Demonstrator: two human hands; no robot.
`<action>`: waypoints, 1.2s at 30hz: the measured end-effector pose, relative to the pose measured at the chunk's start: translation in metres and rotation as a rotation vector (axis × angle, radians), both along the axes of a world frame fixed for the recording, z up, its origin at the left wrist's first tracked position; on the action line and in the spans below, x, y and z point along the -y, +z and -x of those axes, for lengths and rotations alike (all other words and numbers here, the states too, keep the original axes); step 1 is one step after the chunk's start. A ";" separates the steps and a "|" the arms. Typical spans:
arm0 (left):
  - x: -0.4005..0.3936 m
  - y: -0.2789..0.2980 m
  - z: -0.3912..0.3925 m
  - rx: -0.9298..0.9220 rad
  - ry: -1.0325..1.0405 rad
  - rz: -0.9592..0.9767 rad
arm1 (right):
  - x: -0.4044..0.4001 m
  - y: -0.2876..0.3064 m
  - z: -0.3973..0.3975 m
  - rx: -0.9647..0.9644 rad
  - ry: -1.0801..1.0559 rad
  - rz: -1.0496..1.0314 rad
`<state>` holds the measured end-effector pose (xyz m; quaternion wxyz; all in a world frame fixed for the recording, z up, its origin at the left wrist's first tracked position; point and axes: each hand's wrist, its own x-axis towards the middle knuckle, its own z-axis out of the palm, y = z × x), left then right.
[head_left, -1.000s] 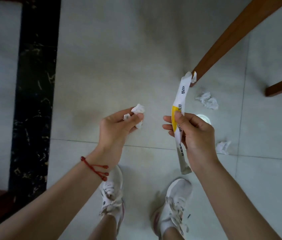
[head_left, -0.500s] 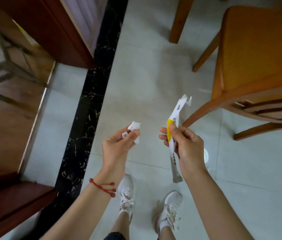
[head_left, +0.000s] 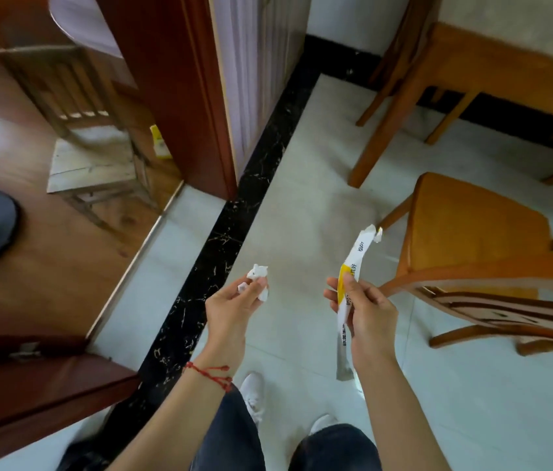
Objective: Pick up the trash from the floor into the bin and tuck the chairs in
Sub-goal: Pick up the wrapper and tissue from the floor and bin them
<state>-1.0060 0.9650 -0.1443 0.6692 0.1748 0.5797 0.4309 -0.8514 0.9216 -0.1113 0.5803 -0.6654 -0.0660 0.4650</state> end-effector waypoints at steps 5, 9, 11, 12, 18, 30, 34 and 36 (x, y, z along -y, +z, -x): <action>0.012 0.035 0.015 0.002 0.027 -0.003 | 0.000 0.036 0.017 0.019 0.084 -0.010; 0.028 0.049 0.025 0.007 0.095 -0.012 | -0.001 0.049 0.026 0.012 0.167 -0.020; 0.037 0.052 0.030 0.013 0.149 -0.019 | -0.001 0.051 0.027 0.011 0.224 -0.020; 0.042 0.054 0.032 0.010 0.180 -0.018 | 0.000 0.051 0.027 0.015 0.255 -0.017; 0.091 0.050 0.041 -0.001 0.394 0.024 | 0.013 0.042 0.031 0.036 0.443 -0.006; 0.224 0.035 0.102 -0.032 0.871 0.091 | 0.090 0.027 0.136 0.048 0.985 0.059; 0.270 0.033 0.148 -0.039 1.012 0.098 | 0.127 0.028 0.193 0.042 1.127 0.068; 0.291 0.029 0.172 -0.047 1.044 0.107 | 0.147 0.026 0.223 0.053 1.176 0.065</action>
